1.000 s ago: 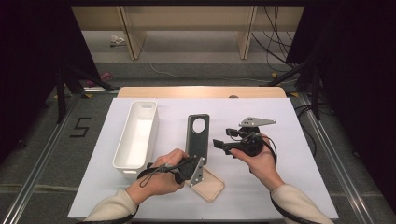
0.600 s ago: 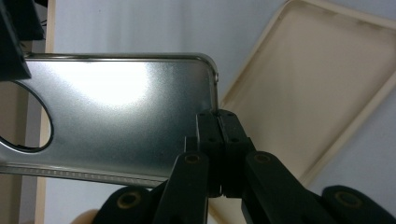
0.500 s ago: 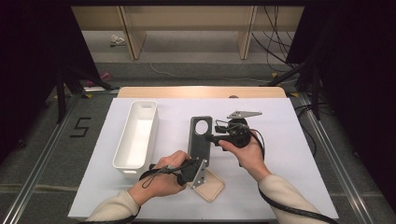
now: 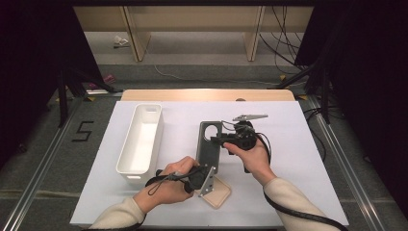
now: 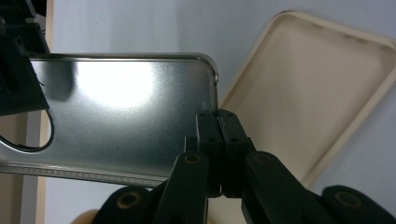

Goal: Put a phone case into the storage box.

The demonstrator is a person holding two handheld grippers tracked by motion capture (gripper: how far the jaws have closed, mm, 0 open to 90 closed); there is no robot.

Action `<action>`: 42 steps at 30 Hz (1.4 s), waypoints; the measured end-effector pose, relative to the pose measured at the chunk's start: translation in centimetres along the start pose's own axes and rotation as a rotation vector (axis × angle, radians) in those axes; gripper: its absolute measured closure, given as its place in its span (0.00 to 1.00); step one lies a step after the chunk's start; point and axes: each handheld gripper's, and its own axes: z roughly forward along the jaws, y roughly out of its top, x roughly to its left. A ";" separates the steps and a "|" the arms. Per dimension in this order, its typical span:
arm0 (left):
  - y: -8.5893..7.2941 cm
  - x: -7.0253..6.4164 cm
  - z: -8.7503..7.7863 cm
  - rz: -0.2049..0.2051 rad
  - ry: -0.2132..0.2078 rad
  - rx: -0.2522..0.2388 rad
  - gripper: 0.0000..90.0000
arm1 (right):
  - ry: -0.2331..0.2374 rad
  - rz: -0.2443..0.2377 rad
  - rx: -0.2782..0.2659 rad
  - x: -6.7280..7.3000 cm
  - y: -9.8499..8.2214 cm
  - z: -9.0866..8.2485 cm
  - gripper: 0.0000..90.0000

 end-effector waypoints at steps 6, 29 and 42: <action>0.0 0.0 0.1 0.027 -0.008 0.008 0.99 | 0.034 0.067 -0.001 0.1 0.0 -0.3 0.81; -1.9 1.5 -1.3 -0.196 0.039 -0.173 0.72 | 0.079 0.044 -0.072 1.3 1.1 -2.7 0.91; -5.9 2.2 -2.7 -0.743 0.096 -0.380 0.41 | 0.037 -0.030 -0.123 1.1 0.1 -4.5 0.90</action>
